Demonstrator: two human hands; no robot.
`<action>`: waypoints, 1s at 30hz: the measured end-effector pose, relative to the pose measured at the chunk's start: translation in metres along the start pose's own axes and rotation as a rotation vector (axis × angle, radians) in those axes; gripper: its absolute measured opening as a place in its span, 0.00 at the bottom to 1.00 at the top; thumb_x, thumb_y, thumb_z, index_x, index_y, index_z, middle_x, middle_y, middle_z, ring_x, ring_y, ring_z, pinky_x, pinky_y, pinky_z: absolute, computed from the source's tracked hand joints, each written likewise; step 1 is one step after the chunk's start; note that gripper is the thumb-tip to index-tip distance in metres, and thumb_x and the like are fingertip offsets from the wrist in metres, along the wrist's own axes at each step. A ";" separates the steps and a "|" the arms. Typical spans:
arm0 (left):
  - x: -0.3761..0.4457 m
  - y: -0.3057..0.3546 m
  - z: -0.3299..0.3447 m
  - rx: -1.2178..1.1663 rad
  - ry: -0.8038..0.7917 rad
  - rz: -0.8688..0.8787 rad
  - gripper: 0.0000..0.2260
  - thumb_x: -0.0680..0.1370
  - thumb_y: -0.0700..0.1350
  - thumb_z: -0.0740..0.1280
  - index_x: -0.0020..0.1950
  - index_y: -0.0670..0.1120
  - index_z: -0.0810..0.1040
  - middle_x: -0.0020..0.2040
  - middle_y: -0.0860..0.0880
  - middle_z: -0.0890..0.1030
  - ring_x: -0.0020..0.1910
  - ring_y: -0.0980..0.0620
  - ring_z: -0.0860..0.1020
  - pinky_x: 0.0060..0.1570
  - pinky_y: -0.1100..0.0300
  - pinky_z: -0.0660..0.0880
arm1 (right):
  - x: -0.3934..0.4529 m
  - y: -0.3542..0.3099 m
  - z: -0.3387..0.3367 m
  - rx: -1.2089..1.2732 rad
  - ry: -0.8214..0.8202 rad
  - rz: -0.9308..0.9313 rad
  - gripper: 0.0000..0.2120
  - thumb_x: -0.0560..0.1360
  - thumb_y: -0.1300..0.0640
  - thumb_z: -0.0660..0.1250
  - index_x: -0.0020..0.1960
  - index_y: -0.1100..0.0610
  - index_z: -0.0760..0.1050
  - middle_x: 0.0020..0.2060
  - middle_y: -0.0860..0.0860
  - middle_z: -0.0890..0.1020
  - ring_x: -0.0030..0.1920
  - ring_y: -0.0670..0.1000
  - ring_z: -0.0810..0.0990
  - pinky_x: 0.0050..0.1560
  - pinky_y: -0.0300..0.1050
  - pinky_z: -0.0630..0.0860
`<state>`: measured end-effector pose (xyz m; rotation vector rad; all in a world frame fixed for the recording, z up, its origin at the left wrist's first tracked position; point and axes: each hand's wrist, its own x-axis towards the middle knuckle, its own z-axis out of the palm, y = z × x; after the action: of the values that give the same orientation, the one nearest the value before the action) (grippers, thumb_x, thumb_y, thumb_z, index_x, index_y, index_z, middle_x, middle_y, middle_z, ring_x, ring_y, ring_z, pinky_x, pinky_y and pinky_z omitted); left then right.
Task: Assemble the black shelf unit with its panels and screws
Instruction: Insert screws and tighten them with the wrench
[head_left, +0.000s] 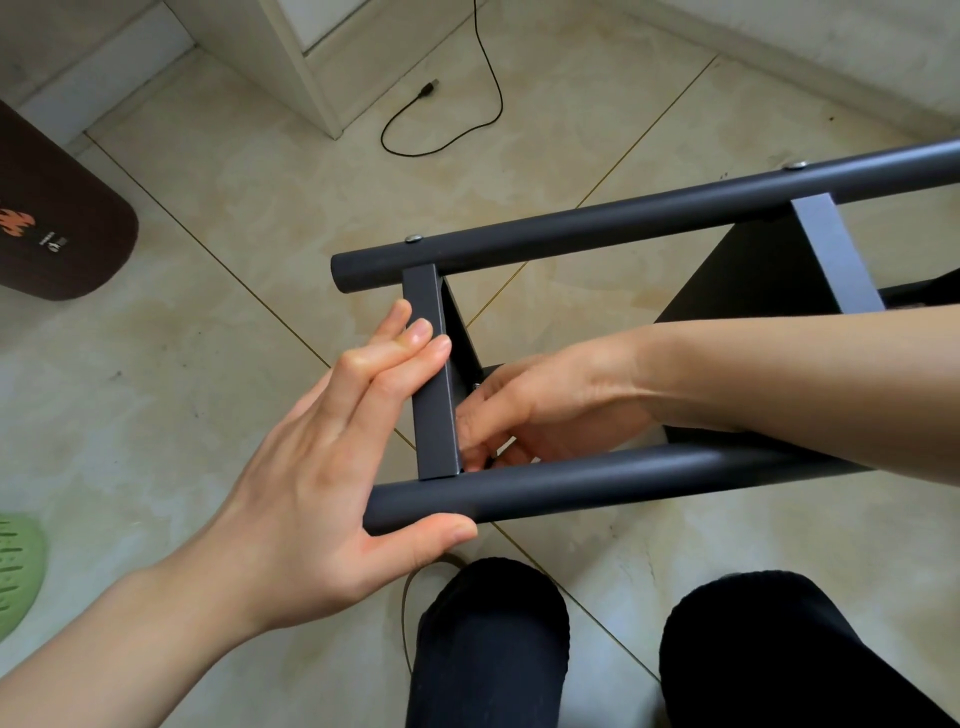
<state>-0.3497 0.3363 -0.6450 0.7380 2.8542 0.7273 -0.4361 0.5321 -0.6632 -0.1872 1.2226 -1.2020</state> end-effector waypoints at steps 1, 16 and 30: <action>0.000 0.000 0.000 -0.001 0.001 0.000 0.40 0.73 0.64 0.65 0.79 0.46 0.57 0.75 0.56 0.58 0.81 0.53 0.52 0.76 0.59 0.57 | 0.002 -0.002 -0.001 0.007 -0.036 0.047 0.08 0.77 0.59 0.65 0.39 0.57 0.78 0.37 0.51 0.78 0.39 0.48 0.77 0.46 0.41 0.74; 0.001 0.001 0.000 -0.005 0.000 -0.002 0.40 0.73 0.64 0.65 0.79 0.46 0.58 0.75 0.56 0.58 0.81 0.54 0.51 0.76 0.60 0.56 | 0.010 0.001 -0.012 0.068 -0.087 0.143 0.10 0.79 0.56 0.62 0.43 0.56 0.80 0.38 0.50 0.81 0.37 0.46 0.79 0.42 0.38 0.77; 0.000 0.000 0.001 -0.005 0.006 -0.001 0.41 0.73 0.64 0.65 0.79 0.47 0.57 0.75 0.57 0.58 0.81 0.54 0.51 0.75 0.60 0.57 | 0.010 0.001 -0.013 0.001 -0.096 0.152 0.06 0.67 0.54 0.68 0.40 0.56 0.79 0.37 0.51 0.80 0.38 0.49 0.77 0.46 0.43 0.73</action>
<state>-0.3496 0.3364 -0.6456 0.7350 2.8572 0.7373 -0.4469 0.5304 -0.6754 -0.1468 1.1317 -1.0497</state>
